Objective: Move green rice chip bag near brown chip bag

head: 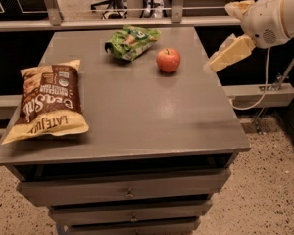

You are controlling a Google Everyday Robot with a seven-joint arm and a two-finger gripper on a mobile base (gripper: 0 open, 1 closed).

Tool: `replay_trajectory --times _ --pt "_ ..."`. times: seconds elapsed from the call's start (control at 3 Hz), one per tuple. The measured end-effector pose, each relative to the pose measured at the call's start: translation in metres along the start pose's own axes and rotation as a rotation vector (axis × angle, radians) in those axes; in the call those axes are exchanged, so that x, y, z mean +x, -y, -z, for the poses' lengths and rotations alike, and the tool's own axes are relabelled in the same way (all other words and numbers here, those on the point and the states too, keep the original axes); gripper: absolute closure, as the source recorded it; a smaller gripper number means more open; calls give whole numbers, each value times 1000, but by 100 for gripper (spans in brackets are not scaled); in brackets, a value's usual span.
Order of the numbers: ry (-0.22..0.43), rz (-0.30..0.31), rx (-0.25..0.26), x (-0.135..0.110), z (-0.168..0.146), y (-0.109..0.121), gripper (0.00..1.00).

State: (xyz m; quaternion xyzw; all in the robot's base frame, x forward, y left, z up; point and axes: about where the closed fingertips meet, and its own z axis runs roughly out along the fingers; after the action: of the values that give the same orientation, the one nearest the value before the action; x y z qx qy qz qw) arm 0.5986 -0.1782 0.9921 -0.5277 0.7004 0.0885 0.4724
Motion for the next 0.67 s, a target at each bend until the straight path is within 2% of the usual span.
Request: replay_trajectory --times 0.67 --pt "20 2 23 -2 -12 3 0"
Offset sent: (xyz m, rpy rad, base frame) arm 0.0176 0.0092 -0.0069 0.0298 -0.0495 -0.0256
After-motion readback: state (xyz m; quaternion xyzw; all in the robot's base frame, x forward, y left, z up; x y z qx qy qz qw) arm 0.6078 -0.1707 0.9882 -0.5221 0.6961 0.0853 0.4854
